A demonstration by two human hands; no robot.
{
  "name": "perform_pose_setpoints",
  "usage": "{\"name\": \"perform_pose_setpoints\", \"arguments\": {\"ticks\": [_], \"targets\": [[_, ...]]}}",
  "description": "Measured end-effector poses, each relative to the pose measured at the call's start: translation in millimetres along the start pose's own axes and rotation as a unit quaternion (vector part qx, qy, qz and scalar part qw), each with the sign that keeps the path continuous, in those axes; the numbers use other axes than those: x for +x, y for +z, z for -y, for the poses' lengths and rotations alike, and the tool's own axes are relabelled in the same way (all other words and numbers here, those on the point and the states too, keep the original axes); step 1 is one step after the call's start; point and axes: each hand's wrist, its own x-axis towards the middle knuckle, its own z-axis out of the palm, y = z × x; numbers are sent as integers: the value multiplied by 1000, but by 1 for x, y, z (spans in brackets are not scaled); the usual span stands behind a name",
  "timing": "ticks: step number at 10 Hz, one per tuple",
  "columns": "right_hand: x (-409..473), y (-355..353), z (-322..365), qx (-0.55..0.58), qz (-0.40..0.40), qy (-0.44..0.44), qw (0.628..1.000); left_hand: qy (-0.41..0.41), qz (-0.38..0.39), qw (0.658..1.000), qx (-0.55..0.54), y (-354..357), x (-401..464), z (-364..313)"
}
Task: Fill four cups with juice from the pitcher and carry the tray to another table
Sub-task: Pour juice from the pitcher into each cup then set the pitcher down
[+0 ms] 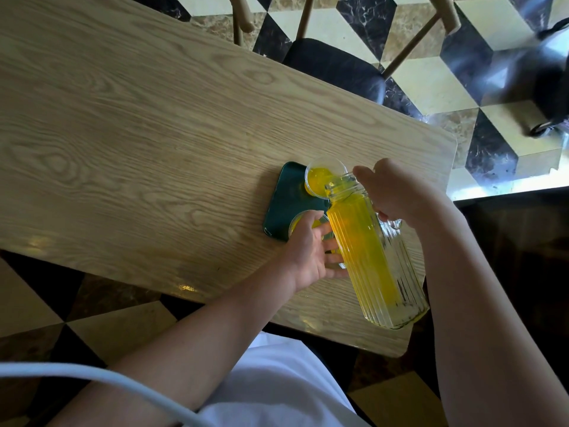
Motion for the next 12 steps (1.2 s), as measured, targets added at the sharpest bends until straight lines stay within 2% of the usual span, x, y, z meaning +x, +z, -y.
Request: {"name": "perform_pose_setpoints", "arguments": {"ticks": [3, 5, 6, 7, 8, 10, 12], "targets": [[0, 2, -2, 86, -6, 21, 996, -3, -1, 1000, -2, 3, -1, 3], [-5, 0, -3, 57, -12, -11, 998, 1, -4, 1000, 8, 7, -5, 2], [-8, -3, 0, 107, -5, 46, 993, 4, -5, 1000, 16, 8, -8, 2], [-12, -2, 1, 118, 7, 44, 992, -1, -23, 999, 23, 8, -8, 3], [-16, -2, 2, 202, -16, 80, 976, -7, -37, 999, 27, 8, -10, 0], [-13, 0, 0, 206, 0, 57, 977, 2, -39, 997, 62, 7, -18, -7], [-18, 4, -1, 280, -20, 48, 959, -4, -64, 994, 89, 6, -23, -21]]}}
